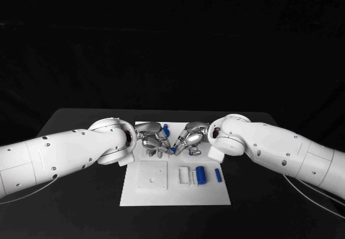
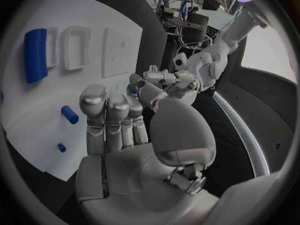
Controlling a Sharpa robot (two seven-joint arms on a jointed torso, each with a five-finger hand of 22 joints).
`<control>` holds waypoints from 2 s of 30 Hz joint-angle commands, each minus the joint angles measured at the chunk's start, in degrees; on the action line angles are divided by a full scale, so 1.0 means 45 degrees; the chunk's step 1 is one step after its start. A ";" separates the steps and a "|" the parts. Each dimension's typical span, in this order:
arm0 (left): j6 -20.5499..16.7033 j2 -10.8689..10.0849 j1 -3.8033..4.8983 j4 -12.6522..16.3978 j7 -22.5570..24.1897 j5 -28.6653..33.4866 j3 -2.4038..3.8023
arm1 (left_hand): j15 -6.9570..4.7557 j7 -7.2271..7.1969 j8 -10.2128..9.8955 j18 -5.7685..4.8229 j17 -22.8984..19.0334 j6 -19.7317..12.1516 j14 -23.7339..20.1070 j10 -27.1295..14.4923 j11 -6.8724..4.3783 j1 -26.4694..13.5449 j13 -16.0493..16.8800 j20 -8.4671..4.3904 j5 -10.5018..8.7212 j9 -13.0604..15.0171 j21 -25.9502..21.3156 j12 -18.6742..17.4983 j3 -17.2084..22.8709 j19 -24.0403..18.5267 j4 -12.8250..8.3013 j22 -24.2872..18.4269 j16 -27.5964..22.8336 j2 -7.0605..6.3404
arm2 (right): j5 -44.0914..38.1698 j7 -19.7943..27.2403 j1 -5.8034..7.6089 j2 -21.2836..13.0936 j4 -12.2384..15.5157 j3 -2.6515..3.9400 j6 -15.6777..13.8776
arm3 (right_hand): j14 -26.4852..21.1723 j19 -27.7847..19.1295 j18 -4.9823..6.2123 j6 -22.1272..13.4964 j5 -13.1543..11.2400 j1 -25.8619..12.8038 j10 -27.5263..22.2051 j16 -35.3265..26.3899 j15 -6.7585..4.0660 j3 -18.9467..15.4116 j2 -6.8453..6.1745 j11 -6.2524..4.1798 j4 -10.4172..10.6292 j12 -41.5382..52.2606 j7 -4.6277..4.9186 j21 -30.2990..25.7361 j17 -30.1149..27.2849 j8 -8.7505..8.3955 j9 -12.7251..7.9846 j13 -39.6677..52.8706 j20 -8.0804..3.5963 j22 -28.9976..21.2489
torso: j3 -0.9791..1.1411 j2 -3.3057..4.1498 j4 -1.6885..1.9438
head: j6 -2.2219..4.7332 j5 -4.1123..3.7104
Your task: Assemble the parts on the task board
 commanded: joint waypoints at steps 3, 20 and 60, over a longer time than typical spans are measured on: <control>-0.0015 0.0158 -0.0037 0.0110 0.0293 0.0045 0.0002 | -0.0083 -0.0014 -0.0101 0.0047 0.0036 0.0065 0.0028 0.0059 -0.0056 0.0018 -0.0002 -0.0081 0.0071 0.0041 0.0103 -0.0055 -0.0031 0.0000 -0.0033 0.0257 0.0082 0.0016 | 0.0029 0.0164 0.0030 0.0113 0.0110 0.0009 -0.0007 | -0.0005 0.0262 0.0002 0.0100 0.0063 -0.0081 0.0069 0.0009 -0.0026 0.0080 0.0053 -0.0030 0.0013 0.0020 0.0008 0.0076 0.0032 0.0039 0.0019 0.0028 -0.0054 0.1247 | 0.0005 0.0003 0.0005 | 0.0003 -0.0061; -0.0177 0.0325 -0.0054 0.0082 0.0134 0.0119 0.0002 | -0.0087 0.0058 -0.0290 0.0052 0.0060 -0.0019 0.0069 0.0096 -0.0050 -0.0631 0.0070 -0.0087 -0.0238 0.0062 0.0120 0.0013 -0.0484 0.0059 0.0543 0.0249 0.0087 -0.0585 | 0.0390 -0.0462 0.0030 0.0112 0.0287 -0.0018 -0.0730 | 0.0009 0.0274 -0.0009 0.0134 0.0293 -0.0136 0.0131 -0.0027 -0.0040 0.0161 -0.0001 -0.0046 0.0010 0.0047 -0.0005 0.0094 0.0014 0.0039 0.0020 0.0073 -0.0068 0.1248 | 0.0005 0.0002 0.0003 | -0.0033 -0.0096; -0.1314 0.0514 -0.0168 -0.0135 0.0151 0.1957 0.0002 | -0.0251 -0.0249 -0.0477 0.0012 0.0178 0.0808 0.0309 0.0600 -0.0258 -0.0499 0.0392 -0.0240 0.0122 0.0216 0.0565 0.0356 0.2252 0.0068 -0.0265 0.0252 0.0183 -0.0347 | 0.1478 -0.1161 0.0028 0.0059 0.0463 -0.0053 -0.1455 | 0.0023 0.0282 -0.0033 0.0166 0.0595 -0.0220 0.0184 -0.0104 -0.0056 0.0343 -0.0101 -0.0061 0.0012 0.0022 -0.0014 0.0044 -0.0020 0.0039 0.0019 0.0124 -0.0091 0.1238 | 0.0008 -0.0003 -0.0003 | -0.0024 -0.0173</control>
